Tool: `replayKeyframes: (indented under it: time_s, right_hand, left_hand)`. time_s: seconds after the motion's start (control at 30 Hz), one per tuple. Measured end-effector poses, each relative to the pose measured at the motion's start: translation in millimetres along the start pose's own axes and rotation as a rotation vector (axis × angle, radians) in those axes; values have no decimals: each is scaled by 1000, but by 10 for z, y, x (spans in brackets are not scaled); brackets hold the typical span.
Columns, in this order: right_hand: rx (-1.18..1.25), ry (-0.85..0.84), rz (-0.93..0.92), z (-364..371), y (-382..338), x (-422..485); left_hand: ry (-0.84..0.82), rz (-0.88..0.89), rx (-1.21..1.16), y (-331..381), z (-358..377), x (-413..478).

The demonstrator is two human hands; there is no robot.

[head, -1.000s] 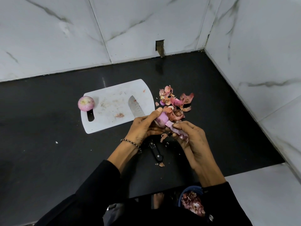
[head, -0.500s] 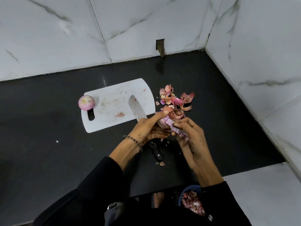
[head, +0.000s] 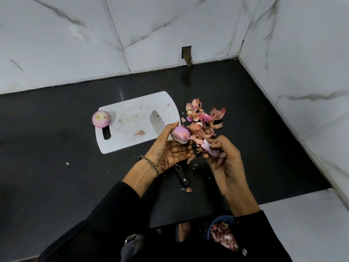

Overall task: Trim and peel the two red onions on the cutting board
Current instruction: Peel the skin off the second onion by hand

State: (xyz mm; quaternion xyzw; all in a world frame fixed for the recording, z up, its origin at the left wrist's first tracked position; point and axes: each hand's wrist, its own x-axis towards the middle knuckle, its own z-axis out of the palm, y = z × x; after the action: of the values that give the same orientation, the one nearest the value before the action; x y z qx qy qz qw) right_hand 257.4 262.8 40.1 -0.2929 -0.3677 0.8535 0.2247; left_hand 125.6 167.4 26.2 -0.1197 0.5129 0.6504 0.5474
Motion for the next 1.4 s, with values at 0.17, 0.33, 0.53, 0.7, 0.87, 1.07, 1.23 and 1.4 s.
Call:
replayKeyframes:
  time_s: [0.17,0.33,0.53,0.7,0.87,1.07,1.23,1.4]
  right_hand:
    - [48,72,8,-30,11,30]
    - [-183,122,-76,-108,81,68]
    - [-787,112,-253,-134,131,41]
    - [-944,32,-517,-34,118,7]
    - [-957,-77,-654,82,125,-18]
    - [-974,-22,-701,117,112,4]
    - [-938,32,-688,126,67,-9]
    - [-929,51,-723,91,67,3]
  left_hand:
    - [-34,0,-9,9,-47,-6]
    - [-40,9,-22,13,-89,12]
    - [-112,10,-113,-34,-124,21]
    - [-177,8,-180,-62,-96,16]
    - [-311,-24,-207,-94,-63,14]
    - [-349,26,-223,-110,7,-12]
    - [-369,99,-229,-132,61,-27]
    - [-369,136,-260,-162,82,6]
